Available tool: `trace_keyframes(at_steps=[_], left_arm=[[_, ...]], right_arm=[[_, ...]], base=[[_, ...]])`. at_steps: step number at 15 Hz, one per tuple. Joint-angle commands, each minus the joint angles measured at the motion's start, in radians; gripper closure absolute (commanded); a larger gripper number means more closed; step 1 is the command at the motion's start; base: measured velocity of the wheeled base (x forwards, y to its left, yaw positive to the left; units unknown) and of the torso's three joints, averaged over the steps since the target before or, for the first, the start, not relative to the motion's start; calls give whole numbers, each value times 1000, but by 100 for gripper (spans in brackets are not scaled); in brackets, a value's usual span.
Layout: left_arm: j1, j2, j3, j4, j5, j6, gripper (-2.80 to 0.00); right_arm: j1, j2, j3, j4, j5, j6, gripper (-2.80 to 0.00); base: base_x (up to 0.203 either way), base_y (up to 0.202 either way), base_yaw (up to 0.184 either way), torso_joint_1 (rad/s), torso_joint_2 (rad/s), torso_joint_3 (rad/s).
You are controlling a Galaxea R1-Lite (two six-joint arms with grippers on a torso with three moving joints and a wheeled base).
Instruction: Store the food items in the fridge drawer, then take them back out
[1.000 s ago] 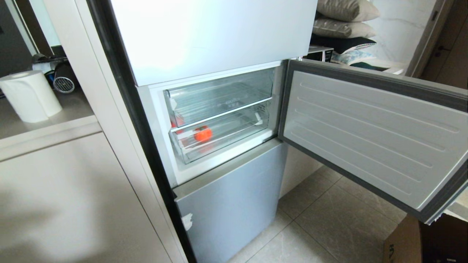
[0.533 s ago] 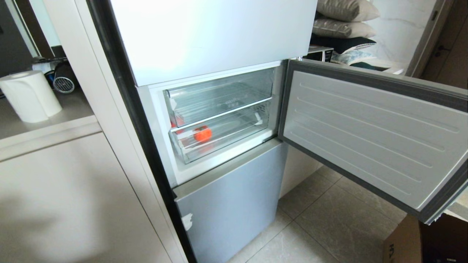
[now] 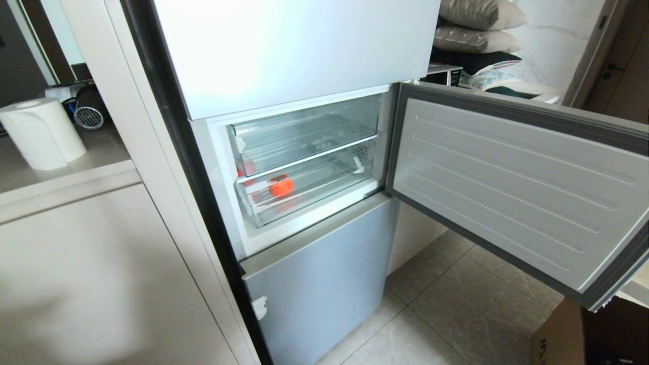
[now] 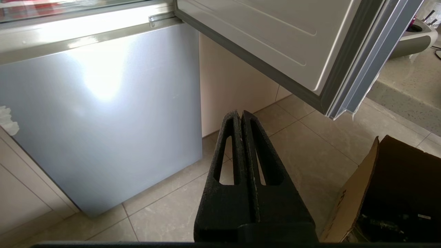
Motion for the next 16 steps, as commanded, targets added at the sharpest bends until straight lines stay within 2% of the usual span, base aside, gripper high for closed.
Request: trace_keyframes(at_steps=[1,16], left_arm=[[0,-24,0,0,1,-3,0],[0,-24,0,0,1,-3,0]], right_arm=[[0,0,0,0,0,-1,0],[0,0,0,0,0,-1,0]], base=[[0,0,0,0,0,0],[0,0,0,0,0,0]])
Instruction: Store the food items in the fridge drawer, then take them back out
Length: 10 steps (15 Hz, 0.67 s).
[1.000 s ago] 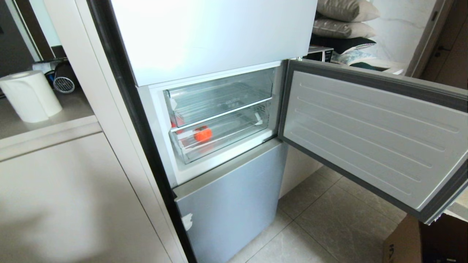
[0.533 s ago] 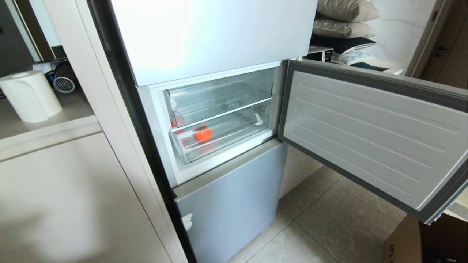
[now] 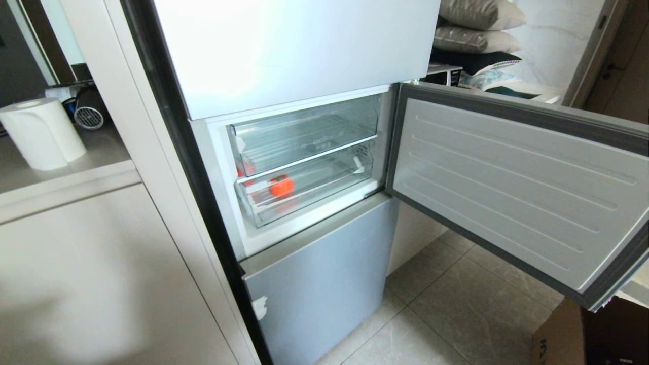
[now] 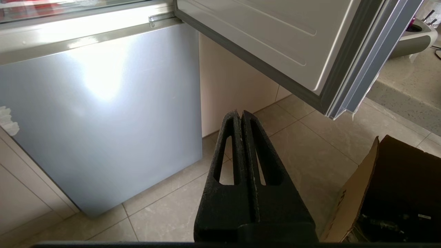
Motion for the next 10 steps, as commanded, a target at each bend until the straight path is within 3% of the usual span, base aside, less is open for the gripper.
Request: trace_keyframes(at_steps=[1,10], left_arm=[[0,0,0,0,0,0,0],[0,0,0,0,0,0,0]], right_arm=[[0,0,0,0,0,-1,0],[0,0,0,0,-4,4,0]], base=[[0,0,0,0,0,0],[0,0,0,0,0,0]])
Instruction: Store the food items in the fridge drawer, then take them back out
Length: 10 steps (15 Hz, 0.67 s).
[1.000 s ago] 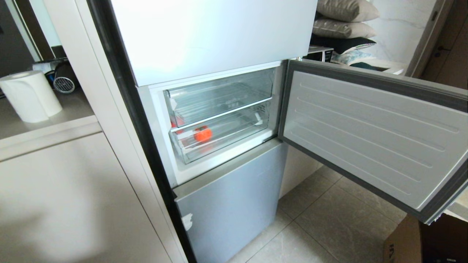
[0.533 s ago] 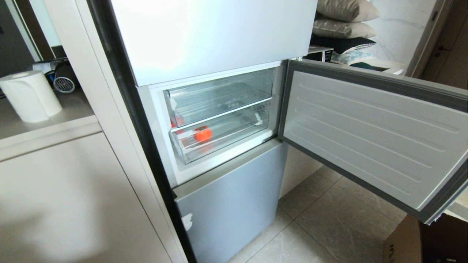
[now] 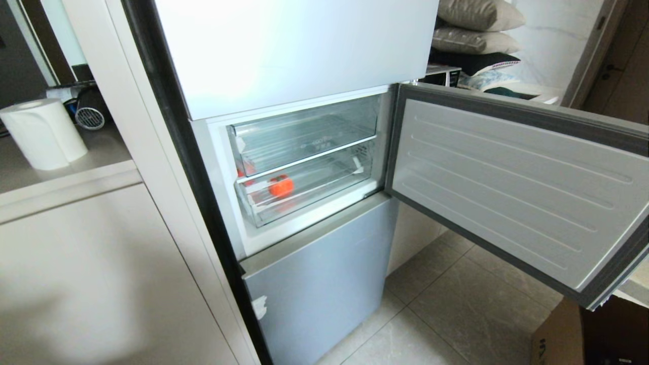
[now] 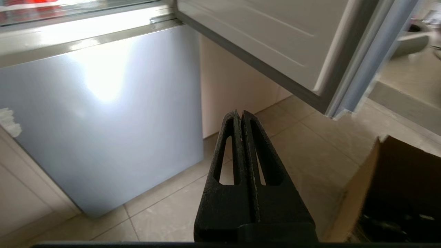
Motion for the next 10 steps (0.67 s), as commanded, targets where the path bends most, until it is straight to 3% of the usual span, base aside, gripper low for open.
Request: trace_keyframes(at_steps=[1,10], left_arm=[[0,0,0,0,1,0,0],[0,0,0,0,0,0,0]], right_arm=[[0,0,0,0,1,-1,0],[0,0,0,-1,1,-1,0]], base=[[3,-4,67,5,2,5],[2,-8,172,4,3,2]])
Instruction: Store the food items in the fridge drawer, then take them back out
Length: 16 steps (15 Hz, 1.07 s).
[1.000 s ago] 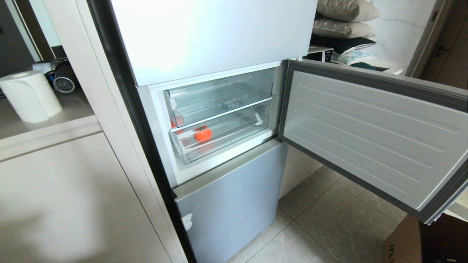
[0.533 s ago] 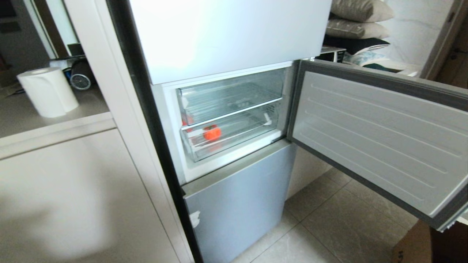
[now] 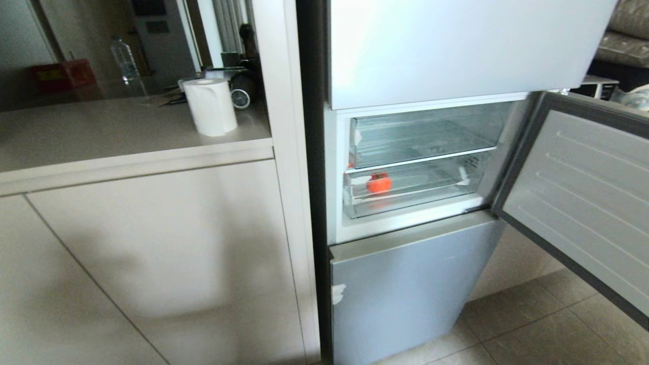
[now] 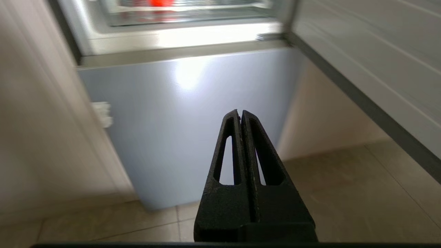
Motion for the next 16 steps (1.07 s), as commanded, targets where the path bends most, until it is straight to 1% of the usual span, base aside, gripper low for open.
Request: trace_keyframes(at_steps=[1,6,8,12,13,15,16], left_arm=[[0,0,0,0,0,0,0],[0,0,0,0,0,0,0],[0,0,0,0,0,0,0],[0,0,0,0,0,0,0],[0,0,0,0,0,0,0],[0,0,0,0,0,0,0],[0,0,0,0,0,0,0]], right_arm=[[0,0,0,0,0,0,0],[0,0,0,1,1,-2,0],[0,0,0,1,1,0,0],[0,0,0,2,1,-11,0],[0,0,0,-1,4,-24,0],[0,5,-56,-7,9,-33,0],[0,31,-122,11,13,-26,0]], base=[[0,-7,172,-6,1,2],[1,-7,170,0,3,4],[1,-6,92,2,4,4],[0,0,0,0,0,0],[0,0,0,0,0,0],[0,0,0,0,0,0],[0,0,0,0,0,0]])
